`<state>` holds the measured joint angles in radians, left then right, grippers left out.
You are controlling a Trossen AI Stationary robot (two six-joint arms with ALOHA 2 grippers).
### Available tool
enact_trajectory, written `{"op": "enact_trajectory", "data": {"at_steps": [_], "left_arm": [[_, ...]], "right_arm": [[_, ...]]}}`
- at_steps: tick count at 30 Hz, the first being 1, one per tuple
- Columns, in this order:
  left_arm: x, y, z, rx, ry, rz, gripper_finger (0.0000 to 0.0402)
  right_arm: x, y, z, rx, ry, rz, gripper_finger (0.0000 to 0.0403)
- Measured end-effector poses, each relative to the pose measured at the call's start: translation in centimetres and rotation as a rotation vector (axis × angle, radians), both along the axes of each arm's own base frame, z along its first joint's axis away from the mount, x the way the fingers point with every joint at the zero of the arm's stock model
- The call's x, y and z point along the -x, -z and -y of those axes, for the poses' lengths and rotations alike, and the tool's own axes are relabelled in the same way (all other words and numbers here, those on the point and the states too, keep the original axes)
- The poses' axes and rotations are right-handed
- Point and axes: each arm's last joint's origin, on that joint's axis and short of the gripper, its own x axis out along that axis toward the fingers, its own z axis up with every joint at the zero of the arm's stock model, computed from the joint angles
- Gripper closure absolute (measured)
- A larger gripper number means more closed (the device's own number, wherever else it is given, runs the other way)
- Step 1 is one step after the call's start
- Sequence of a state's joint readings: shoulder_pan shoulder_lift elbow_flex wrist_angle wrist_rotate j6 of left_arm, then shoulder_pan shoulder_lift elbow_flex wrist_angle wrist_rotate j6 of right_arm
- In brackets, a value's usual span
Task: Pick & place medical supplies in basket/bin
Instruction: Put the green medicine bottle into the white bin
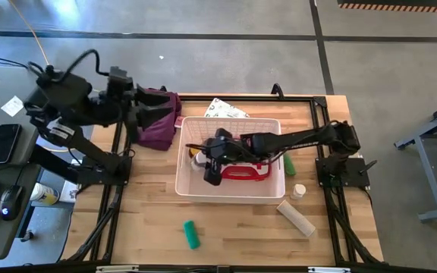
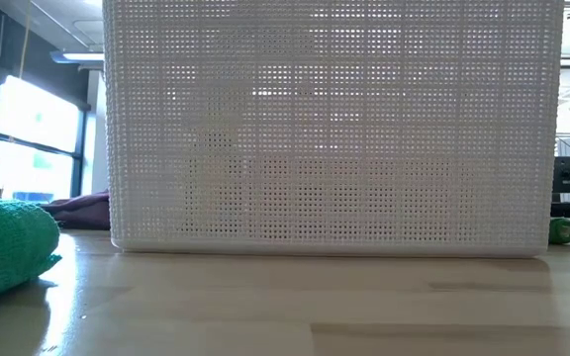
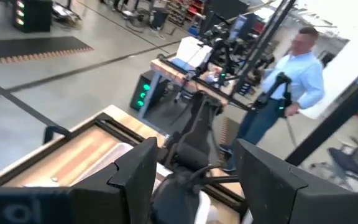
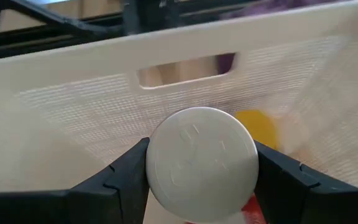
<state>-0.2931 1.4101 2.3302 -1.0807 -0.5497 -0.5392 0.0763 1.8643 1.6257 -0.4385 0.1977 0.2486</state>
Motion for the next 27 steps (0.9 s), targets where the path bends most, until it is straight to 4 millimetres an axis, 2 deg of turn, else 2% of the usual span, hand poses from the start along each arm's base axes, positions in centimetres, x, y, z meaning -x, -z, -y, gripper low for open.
{"op": "enact_trajectory", "data": {"at_steps": [5,9,16,27], "left_arm": [[0.7,0.0,-0.5,0.024,0.053,-0.006,0.0156],[0.9,0.2,-0.5,0.019,0.080,-0.039,0.0156],[1.1,0.7,-0.5,0.022,0.093,-0.089,0.0156],[1.2,0.9,-0.5,0.071,0.102,-0.099,0.0156]], "right_arm": [[-0.7,1.6,-0.4,-0.027,0.009,-0.039,0.0180],[-1.6,2.1,-0.9,-0.012,0.024,0.011,0.0180],[-3.1,5.8,-0.6,-0.019,0.021,-0.100,0.0180],[-4.0,7.9,-0.3,0.028,0.028,-0.132,0.0161]]}}
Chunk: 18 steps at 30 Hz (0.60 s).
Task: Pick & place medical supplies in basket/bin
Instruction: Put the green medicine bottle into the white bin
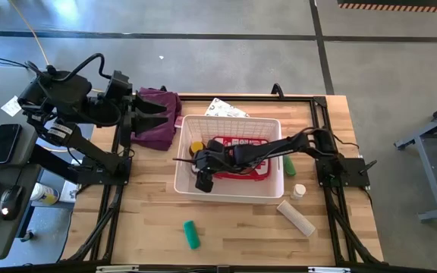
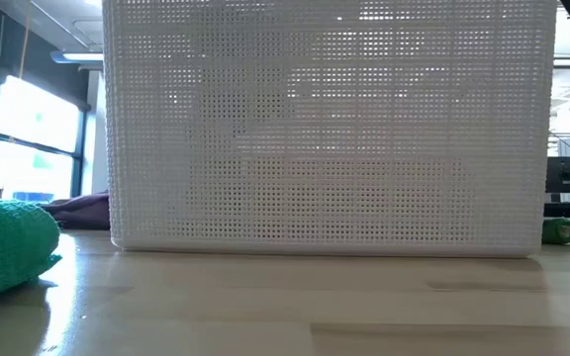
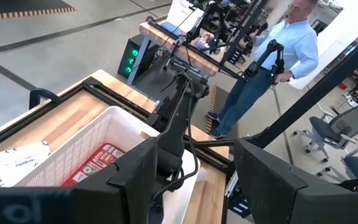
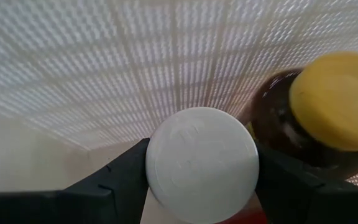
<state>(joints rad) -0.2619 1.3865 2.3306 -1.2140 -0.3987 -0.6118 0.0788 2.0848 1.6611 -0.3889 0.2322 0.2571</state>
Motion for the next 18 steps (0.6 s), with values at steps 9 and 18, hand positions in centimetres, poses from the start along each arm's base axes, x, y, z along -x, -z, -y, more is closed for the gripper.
{"op": "enact_trajectory", "data": {"at_steps": [9,18], "left_arm": [[-0.3,0.1,0.1,0.019,-0.006,-0.005,0.0156],[-1.3,0.4,0.4,0.017,-0.007,-0.025,0.0156]], "right_arm": [[-0.5,-0.1,0.0,0.020,0.009,0.053,0.0157],[-0.4,0.1,0.1,0.010,0.021,0.051,0.0153]]}}
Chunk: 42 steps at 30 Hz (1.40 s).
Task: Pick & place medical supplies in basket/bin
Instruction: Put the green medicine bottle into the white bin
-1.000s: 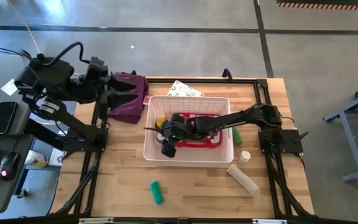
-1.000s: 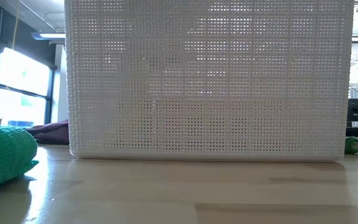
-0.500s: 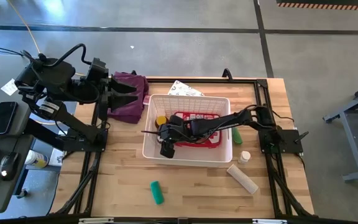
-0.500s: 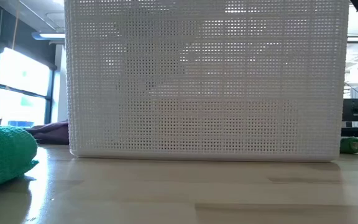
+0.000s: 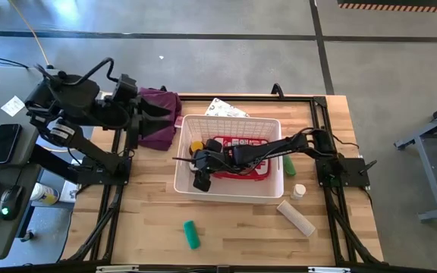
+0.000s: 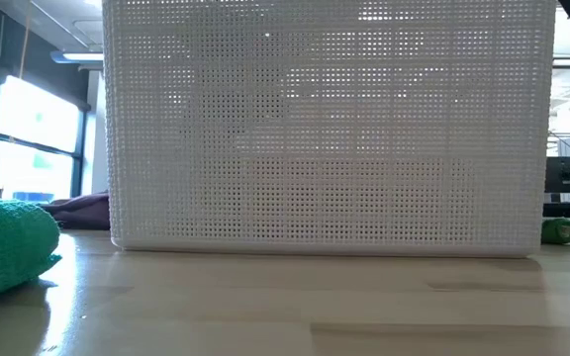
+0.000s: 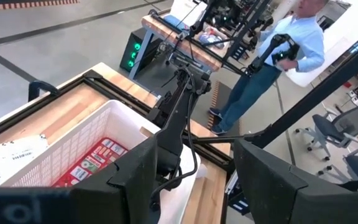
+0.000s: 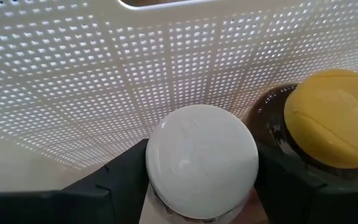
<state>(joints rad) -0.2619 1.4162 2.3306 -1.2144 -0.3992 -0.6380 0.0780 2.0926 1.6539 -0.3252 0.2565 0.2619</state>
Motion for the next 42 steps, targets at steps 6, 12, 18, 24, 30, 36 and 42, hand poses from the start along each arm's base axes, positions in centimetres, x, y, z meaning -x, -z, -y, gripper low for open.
{"op": "enact_trajectory", "data": {"at_steps": [6,12,18,24,30,36,42], "left_arm": [[-0.4,0.1,0.2,0.011,0.021,-0.009,0.0156],[-0.4,0.1,0.2,0.013,0.022,-0.009,0.0156],[-0.4,0.1,0.2,0.023,0.019,-0.008,0.0156],[-0.4,0.1,0.2,0.023,0.020,-0.008,0.0156],[-0.4,0.1,0.2,0.023,0.019,-0.008,0.0156],[-0.4,0.1,0.2,0.025,0.019,-0.007,0.0156],[-0.4,0.1,0.2,0.026,0.019,-0.007,0.0156]], "right_arm": [[0.0,-0.1,0.1,0.003,0.007,0.000,0.0130],[0.1,-0.1,0.3,-0.018,0.024,-0.005,0.0104],[0.6,-1.6,0.0,-0.028,0.008,0.023,0.0104],[1.7,-2.7,-0.4,-0.026,-0.020,-0.026,0.0103],[2.3,-1.4,-0.7,-0.130,-0.038,-0.140,0.0112],[2.0,-1.1,-1.1,-0.163,-0.081,-0.127,0.0153],[1.5,0.0,-0.8,-0.197,-0.087,-0.145,0.0242]]}}
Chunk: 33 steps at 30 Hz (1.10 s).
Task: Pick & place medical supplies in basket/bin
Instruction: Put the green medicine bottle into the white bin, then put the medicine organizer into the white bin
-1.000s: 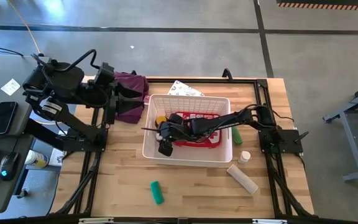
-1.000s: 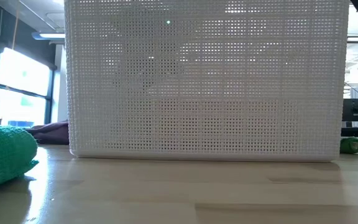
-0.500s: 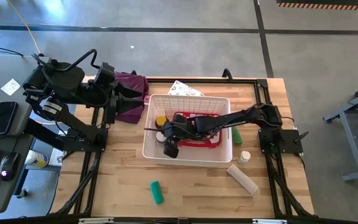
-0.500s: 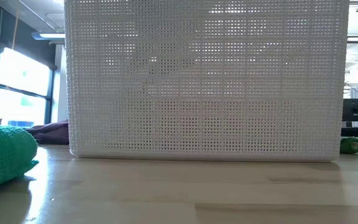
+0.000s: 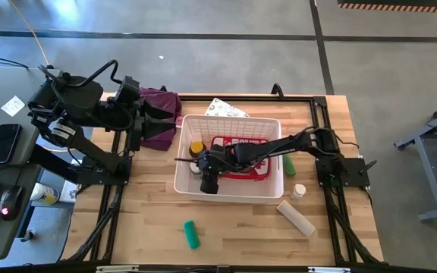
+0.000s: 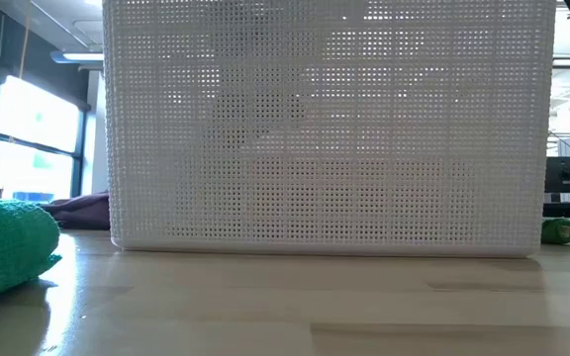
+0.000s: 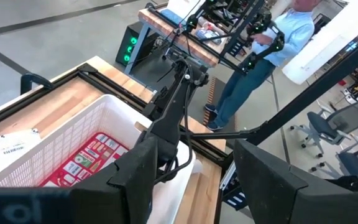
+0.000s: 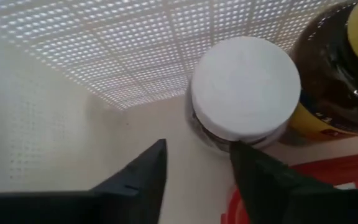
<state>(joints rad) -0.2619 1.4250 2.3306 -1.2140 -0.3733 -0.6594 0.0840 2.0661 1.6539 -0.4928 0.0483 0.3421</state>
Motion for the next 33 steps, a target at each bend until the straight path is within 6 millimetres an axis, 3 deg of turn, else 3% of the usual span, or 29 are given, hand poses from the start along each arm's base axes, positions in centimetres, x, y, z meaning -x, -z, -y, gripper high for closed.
{"op": "enact_trajectory", "data": {"at_steps": [9,11,18,25,33], "left_arm": [[0.0,0.0,0.0,-0.001,-0.002,0.000,0.0156],[0.0,0.0,0.0,-0.001,-0.003,0.000,0.0156],[0.0,0.0,0.0,-0.001,-0.003,0.000,0.0156],[0.0,0.0,0.0,-0.001,-0.004,0.000,0.0156],[0.0,0.0,0.0,-0.011,-0.008,0.000,0.0156]], "right_arm": [[-0.2,0.0,0.9,0.015,0.031,0.016,0.0383],[-0.5,0.3,1.4,0.014,0.040,0.020,0.0398],[-0.8,0.8,2.2,-0.024,0.055,0.020,0.0379],[-0.5,0.4,2.1,-0.060,0.026,0.017,0.0396],[0.9,-2.6,1.9,-0.108,-0.017,0.027,0.0397]]}}
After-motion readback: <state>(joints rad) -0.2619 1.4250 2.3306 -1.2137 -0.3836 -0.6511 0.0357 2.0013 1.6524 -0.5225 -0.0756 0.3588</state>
